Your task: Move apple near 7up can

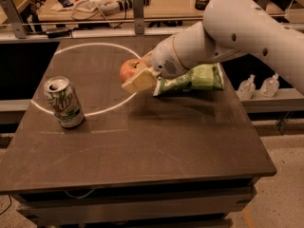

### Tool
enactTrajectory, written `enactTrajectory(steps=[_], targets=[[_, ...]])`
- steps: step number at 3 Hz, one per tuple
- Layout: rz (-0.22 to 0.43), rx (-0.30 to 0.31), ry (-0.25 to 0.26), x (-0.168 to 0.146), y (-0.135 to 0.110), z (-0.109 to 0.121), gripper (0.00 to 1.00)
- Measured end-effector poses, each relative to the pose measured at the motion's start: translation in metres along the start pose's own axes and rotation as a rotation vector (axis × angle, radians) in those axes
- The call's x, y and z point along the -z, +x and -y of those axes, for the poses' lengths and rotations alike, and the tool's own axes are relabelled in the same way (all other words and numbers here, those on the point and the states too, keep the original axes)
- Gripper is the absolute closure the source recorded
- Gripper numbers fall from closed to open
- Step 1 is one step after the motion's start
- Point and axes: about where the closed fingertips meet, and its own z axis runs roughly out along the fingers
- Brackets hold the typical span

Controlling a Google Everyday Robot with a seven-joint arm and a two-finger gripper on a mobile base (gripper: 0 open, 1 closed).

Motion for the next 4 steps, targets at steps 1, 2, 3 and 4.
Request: enactTrajectory(steps=[1, 2, 3, 4], targets=[[0.000, 0.001, -0.001, -0.001, 0.000, -0.001, 1.00], [-0.004, 0.003, -0.040, -0.015, -0.005, -0.015, 1.00], [0.000, 0.000, -0.077, -0.032, -0.006, -0.028, 1.00], [0.003, -0.005, -0.104, -0.046, -0.006, -0.039, 1.00]])
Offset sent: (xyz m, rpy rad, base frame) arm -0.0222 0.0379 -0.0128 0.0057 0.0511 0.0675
